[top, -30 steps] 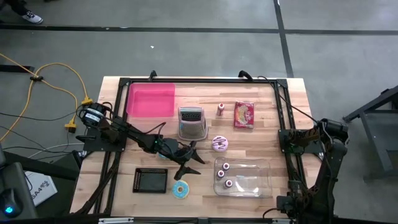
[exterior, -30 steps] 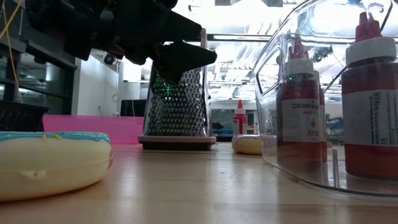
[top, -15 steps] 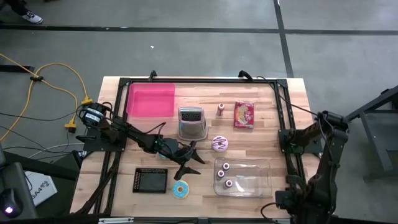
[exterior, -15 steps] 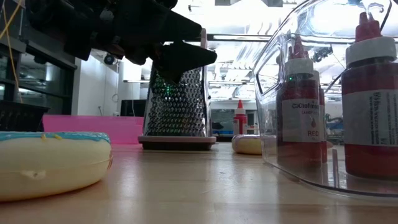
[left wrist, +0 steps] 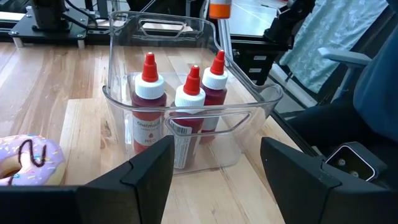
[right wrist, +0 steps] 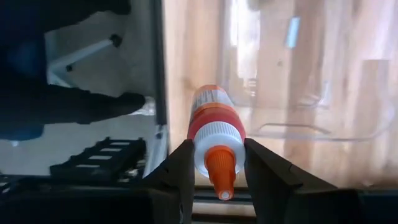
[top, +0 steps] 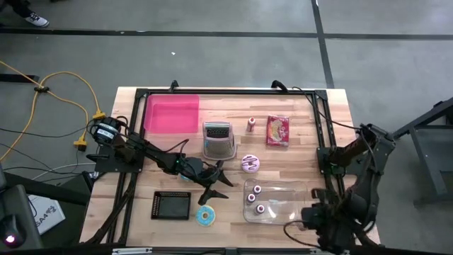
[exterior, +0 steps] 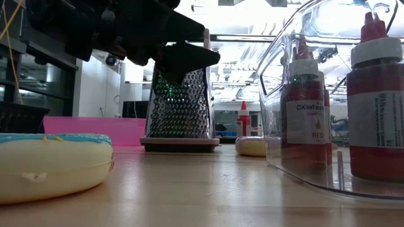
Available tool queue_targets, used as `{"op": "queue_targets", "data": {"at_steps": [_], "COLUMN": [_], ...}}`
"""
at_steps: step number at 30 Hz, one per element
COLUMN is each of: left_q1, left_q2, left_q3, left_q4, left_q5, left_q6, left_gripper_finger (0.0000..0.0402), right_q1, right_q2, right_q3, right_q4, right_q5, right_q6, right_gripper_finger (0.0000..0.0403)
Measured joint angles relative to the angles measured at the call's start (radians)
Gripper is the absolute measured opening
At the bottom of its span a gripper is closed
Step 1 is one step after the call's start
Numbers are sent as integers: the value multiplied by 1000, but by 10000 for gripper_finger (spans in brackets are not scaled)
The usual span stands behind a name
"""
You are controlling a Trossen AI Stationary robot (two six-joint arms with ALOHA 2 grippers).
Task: Pick & Place Food Item
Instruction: Put the bottom orange food coloring bottle into the transparent bin
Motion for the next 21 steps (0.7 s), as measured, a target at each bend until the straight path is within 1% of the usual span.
{"op": "queue_targets", "data": {"at_steps": [7, 10, 13, 21], "left_q1": [0, 0, 0, 0], "left_q2": [0, 0, 0, 0], "left_q3": [0, 0, 0, 0], "left_q4": [0, 0, 0, 0], "left_q5": [0, 0, 0, 0], "left_q6": [0, 0, 0, 0], "left_gripper_finger": [233, 233, 233, 233], "right_q1": [-108, -136, -155, -170], "right_q2": [0, 0, 0, 0], "right_q3": [0, -8, -43, -178], "right_q4": [-29, -27, -19, 70], "right_q5": [7, 23, 24, 24], "right_q6": [-115, -143, -163, -165], "right_gripper_finger": [107, 107, 107, 107]}}
